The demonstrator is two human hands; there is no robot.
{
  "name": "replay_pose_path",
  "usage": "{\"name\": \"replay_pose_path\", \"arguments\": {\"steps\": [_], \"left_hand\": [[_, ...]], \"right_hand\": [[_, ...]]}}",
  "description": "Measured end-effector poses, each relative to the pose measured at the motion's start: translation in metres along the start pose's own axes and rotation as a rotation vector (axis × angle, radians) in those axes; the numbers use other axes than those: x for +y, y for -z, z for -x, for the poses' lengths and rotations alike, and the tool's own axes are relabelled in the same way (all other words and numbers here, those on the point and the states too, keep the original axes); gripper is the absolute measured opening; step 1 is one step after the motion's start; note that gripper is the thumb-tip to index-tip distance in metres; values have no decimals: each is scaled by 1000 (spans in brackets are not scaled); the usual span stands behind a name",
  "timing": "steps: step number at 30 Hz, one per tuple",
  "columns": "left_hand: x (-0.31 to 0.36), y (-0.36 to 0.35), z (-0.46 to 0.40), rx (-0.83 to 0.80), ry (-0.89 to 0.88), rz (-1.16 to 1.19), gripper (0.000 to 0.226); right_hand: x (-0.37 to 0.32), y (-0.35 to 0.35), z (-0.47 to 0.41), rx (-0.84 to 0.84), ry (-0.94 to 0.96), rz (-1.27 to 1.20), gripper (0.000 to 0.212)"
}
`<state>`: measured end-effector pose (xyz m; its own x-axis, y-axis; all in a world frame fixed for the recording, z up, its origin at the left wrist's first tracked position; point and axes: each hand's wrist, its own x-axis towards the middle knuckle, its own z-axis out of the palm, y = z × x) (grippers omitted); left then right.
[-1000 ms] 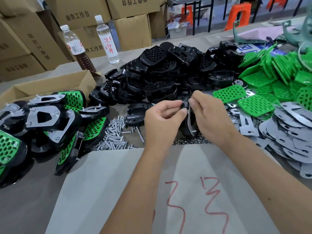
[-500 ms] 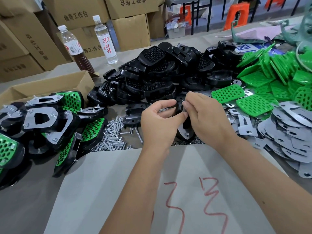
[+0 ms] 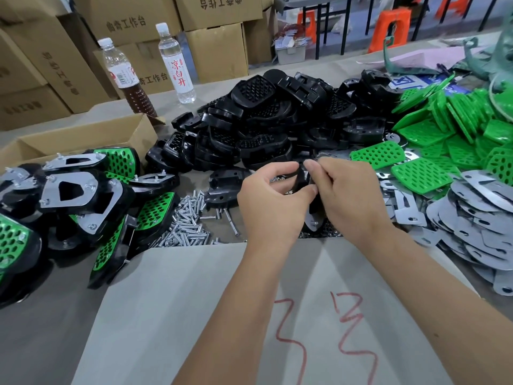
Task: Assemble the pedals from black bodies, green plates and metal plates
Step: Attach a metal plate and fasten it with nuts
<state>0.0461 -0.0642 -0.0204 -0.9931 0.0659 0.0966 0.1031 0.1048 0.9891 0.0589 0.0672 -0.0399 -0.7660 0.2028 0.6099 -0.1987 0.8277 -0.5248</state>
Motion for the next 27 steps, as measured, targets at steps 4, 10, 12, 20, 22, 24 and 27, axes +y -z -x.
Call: {"name": "replay_pose_path", "arguments": {"steps": [4,10,12,20,22,24,27], "left_hand": [[-1,1,0,21,4,-3,38],[-3,2,-3,61,14,-34,34],[-4,3,-3,67,19,-36,33],[-5,6,-7,61,25,-56,33],[-5,7,-8,38,19,-69,34],[-5,6,-6,27,-1,-109,35],[-5,5,-5,23,-23,-124,35]], "right_hand": [[4,7,2,-94,22,-103,39],[7,6,3,-251,61,-96,13],[4,4,2,-244,95,-50,11],[2,1,2,-226,70,-89,16],[2,-1,1,-231,84,-38,12],[3,-2,1,-231,87,26,19],[0,-3,3,-165,81,43,30]]}}
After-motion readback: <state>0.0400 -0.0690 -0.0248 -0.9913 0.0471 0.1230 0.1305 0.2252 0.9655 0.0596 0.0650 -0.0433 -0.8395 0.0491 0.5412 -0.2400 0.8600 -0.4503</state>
